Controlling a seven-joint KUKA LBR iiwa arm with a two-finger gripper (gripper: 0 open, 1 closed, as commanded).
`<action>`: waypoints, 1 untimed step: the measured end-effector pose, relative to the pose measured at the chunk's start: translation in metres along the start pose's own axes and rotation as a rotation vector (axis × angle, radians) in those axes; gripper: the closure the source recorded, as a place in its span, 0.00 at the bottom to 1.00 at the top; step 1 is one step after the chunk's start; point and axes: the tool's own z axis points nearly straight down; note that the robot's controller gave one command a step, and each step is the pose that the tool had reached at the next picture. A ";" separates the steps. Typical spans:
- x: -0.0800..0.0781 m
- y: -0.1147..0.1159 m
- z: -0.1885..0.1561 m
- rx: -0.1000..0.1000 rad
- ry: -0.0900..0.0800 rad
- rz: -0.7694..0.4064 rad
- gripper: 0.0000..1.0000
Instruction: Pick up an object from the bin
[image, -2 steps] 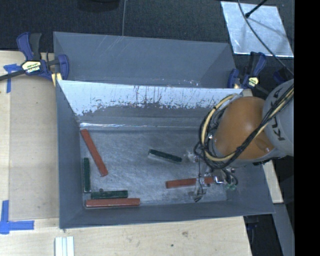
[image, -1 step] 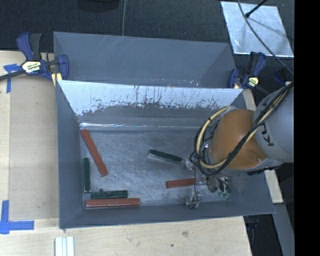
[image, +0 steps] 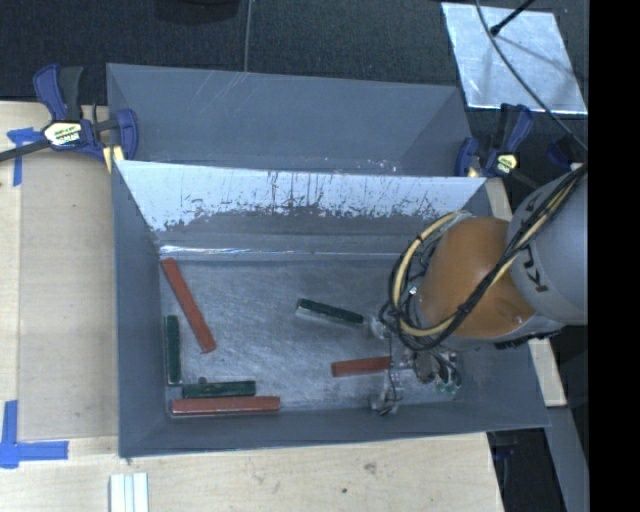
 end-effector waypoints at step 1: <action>-0.002 0.000 -0.001 0.000 -0.005 -0.001 1.00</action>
Offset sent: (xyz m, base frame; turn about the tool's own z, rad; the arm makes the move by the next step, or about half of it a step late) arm 0.0000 0.0000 0.0000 0.0000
